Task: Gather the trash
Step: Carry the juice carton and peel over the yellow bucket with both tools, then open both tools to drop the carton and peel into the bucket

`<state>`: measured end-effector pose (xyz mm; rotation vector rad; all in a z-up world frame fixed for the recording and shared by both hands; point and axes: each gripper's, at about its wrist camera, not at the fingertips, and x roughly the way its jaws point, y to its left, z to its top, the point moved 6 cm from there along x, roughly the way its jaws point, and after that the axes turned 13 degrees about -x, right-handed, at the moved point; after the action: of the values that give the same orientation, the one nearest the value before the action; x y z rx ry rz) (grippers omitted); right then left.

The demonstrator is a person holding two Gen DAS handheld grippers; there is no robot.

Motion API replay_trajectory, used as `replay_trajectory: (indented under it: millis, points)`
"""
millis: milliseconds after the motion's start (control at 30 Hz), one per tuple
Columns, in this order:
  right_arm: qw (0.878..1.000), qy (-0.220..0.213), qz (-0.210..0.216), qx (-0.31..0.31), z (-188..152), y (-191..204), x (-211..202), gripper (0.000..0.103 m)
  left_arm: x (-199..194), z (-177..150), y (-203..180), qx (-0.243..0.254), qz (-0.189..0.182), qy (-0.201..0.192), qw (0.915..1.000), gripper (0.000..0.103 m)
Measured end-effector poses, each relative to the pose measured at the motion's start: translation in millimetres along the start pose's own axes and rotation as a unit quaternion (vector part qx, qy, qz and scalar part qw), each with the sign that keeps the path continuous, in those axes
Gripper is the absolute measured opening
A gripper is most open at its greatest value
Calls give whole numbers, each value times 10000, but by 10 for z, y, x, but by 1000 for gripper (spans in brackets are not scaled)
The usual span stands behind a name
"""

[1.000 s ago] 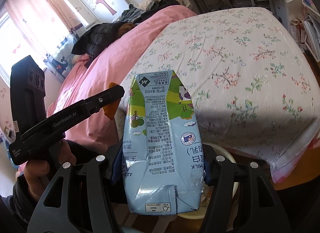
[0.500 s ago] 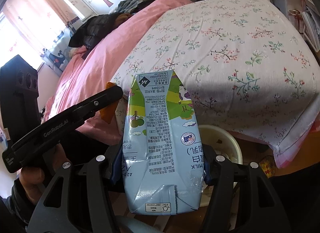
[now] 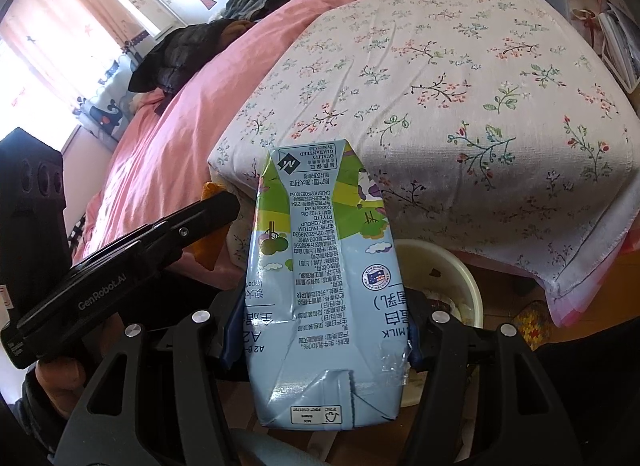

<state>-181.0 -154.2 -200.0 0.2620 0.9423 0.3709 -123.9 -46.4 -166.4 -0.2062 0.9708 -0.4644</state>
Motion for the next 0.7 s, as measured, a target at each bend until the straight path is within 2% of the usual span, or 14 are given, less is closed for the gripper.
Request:
replay_trajectory:
  millis: [200,233,300,333,367,533,700]
  points:
    - [9999,125,56,21,-36,13,77,58,12,-2,45,-114,41,47,9999,17]
    - [9999,143,54,29,-37,9,88,58,11,0,51,-129,57,41,9999,21]
    - [9998,178,56,50,-42,1,113,58,-7,4,54,-150,128,-33,9998,40]
    - [9998,201,48,59,-36,-9,127,60,-26,8,60,-167,170,-105,9997,57]
    - [9998,210,21,63,-36,-19,136,62,-57,21,67,-184,212,-214,9994,63]
    - [9998,133,-124,125,-23,-56,112,67,-104,62,92,-202,349,-414,9983,72]
    - [9982,-55,-584,144,19,-153,-16,72,-169,105,111,-237,488,-661,9963,81]
